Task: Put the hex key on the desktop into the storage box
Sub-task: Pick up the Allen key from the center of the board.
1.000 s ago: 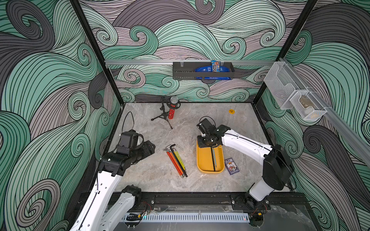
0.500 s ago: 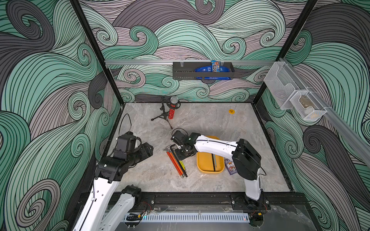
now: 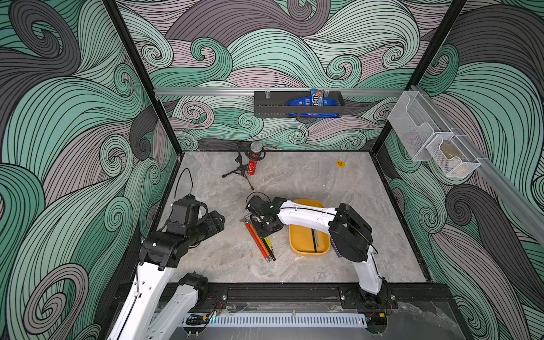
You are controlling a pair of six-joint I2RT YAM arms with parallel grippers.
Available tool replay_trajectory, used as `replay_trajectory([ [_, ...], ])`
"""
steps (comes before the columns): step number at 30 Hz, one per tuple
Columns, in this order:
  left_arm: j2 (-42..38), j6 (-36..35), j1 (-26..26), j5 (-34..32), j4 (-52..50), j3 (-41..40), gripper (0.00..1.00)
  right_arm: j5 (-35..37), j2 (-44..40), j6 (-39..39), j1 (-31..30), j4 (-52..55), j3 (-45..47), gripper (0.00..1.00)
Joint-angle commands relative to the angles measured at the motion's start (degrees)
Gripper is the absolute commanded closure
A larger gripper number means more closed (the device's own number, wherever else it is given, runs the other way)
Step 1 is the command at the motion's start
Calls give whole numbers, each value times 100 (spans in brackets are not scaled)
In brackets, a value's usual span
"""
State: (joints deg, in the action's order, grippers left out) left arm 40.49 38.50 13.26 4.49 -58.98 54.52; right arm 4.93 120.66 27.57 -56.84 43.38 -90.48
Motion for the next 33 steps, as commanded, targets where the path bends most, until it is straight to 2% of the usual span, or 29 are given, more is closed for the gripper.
replay_trajectory([
  [1,-50,-97,19,-54,-129,155,27,191,155,-16,101,98,-196,79],
  [23,36,-71,19,-10,-63,182,27,158,564,134,259,145,-150,78],
  [33,91,-84,16,3,-28,182,27,259,550,265,331,144,17,93],
])
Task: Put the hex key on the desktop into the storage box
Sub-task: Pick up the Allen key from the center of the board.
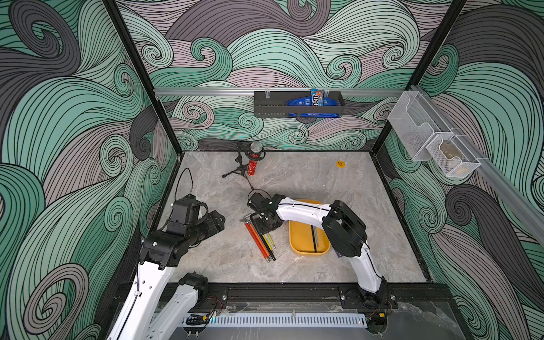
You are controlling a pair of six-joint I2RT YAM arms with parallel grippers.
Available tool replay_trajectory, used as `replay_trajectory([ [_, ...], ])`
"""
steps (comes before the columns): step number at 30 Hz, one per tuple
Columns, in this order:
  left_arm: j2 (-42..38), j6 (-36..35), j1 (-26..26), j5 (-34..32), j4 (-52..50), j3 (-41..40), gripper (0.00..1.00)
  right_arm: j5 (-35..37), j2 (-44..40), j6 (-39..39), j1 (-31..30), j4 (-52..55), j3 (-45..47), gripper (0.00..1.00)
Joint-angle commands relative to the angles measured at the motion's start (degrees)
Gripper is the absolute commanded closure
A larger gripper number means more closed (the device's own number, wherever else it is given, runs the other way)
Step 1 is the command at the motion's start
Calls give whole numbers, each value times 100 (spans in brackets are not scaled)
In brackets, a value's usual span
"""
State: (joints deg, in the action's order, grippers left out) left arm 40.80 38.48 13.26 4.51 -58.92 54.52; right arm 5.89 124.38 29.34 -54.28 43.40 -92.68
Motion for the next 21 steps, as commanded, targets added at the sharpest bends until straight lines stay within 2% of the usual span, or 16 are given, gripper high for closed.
replay_trajectory([
  [1,60,-85,19,-3,-37,182,27,180,170,99,78,142,234,95],
  [4,60,-79,18,-3,-24,166,27,198,120,140,93,130,207,100],
  [12,73,-135,19,-21,-16,137,27,216,-91,242,117,132,110,100],
  [21,101,-183,19,-14,-10,146,27,220,-730,336,242,130,76,100],
])
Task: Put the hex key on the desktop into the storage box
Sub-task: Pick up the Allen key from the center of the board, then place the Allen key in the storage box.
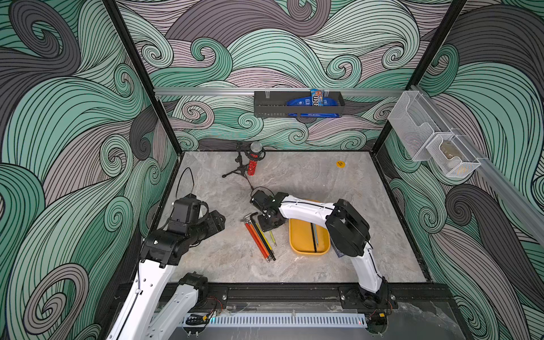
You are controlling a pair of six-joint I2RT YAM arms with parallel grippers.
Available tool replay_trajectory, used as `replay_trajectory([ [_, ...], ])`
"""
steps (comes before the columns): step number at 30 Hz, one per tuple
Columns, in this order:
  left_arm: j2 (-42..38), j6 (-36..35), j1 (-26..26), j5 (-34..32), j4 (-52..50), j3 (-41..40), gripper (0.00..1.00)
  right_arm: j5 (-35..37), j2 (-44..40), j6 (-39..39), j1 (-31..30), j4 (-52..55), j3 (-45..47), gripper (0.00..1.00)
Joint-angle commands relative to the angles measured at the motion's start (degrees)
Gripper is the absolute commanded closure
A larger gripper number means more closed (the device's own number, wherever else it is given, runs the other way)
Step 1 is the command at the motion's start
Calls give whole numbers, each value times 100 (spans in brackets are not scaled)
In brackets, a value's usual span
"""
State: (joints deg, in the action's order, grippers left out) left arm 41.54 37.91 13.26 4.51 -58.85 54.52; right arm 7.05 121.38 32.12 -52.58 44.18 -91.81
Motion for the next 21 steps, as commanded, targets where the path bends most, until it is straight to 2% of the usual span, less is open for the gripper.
replay_trajectory([
  [1,30,-134,15,-4,-18,140,27,96,-514,40,96,53,-26,100],
  [7,47,-161,19,14,5,133,27,156,-1319,156,358,63,281,100],
  [14,47,-148,23,23,23,148,27,110,-2621,304,1042,61,1473,100],
  [21,103,-144,16,58,52,164,27,9,-3452,274,1614,62,2555,100],
])
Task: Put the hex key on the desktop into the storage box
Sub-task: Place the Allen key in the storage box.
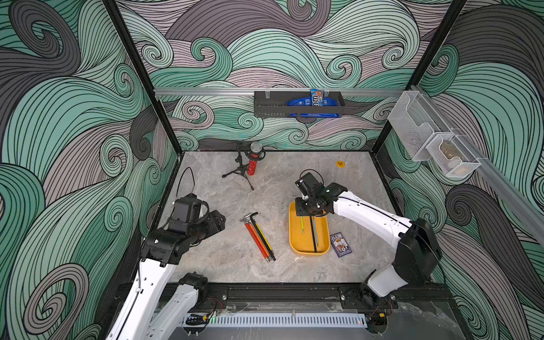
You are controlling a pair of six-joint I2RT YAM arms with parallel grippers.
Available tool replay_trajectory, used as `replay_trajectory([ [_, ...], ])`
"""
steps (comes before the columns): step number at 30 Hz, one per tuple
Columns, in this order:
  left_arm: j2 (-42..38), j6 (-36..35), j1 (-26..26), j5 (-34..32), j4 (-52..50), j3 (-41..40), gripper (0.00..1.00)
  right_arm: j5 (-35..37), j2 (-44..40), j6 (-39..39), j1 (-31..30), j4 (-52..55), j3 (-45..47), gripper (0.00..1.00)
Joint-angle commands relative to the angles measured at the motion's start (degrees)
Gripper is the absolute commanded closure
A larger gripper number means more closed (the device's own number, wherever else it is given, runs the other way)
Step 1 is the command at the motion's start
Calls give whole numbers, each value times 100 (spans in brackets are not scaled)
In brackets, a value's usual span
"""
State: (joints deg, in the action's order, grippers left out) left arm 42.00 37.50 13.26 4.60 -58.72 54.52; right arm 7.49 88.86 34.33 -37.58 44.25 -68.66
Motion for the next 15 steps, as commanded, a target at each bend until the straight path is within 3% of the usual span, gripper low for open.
replay_trajectory([
  [1,67,-106,19,56,44,163,27,-36,-255,45,172,46,375,100],
  [15,44,-49,15,59,24,199,27,124,75,-323,680,-190,1098,100],
])
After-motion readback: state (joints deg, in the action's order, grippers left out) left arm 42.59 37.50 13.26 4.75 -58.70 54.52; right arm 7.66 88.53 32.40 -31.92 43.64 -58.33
